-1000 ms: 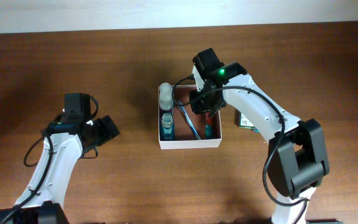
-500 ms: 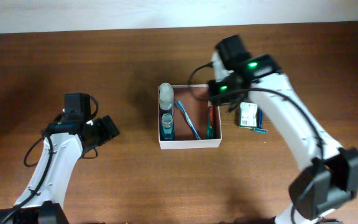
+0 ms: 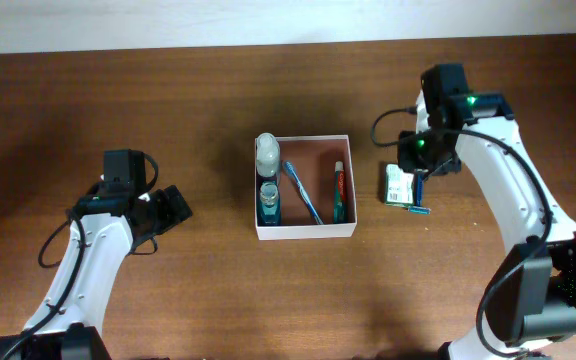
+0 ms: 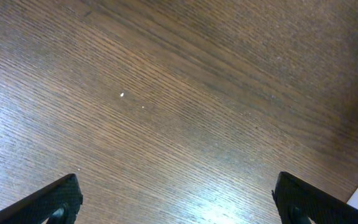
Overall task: Pack container
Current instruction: 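Lower the right gripper onto the blue comb and close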
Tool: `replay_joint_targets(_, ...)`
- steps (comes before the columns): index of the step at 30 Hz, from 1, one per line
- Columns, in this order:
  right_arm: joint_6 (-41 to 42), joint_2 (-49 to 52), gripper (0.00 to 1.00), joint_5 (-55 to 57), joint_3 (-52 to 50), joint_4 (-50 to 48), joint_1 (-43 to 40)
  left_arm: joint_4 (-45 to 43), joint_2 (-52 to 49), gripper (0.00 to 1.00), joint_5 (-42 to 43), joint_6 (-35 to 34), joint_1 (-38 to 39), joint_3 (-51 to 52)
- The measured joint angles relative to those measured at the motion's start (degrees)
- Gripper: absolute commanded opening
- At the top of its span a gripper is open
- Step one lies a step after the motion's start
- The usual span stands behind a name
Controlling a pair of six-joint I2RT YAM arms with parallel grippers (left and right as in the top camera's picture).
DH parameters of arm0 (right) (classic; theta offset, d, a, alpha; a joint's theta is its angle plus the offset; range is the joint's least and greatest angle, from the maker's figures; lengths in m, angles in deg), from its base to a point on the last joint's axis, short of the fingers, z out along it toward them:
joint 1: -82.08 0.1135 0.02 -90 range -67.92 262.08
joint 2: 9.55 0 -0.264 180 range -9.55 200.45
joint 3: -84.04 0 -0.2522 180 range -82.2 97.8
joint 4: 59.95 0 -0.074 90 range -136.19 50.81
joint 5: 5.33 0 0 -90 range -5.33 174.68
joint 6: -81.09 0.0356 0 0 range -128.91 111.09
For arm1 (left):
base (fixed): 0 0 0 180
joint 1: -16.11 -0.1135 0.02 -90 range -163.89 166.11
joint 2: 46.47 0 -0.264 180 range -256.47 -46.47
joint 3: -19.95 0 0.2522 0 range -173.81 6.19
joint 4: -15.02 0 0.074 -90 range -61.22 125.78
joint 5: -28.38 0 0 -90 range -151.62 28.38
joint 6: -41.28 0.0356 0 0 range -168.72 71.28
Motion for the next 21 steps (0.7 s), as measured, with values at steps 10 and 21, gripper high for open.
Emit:
replay_joint_targets(10,0.48,0.07,0.27,2.4,-14.53,-13.86,-0.96,0.0,0.0,1.0,0.0,0.0,0.0,0.0)
replay_joint_targets(21,1.81,0.07,0.27,6.19,-17.05,-16.52,-2.62,0.0,0.0,1.0,0.02,0.0,0.0,0.0)
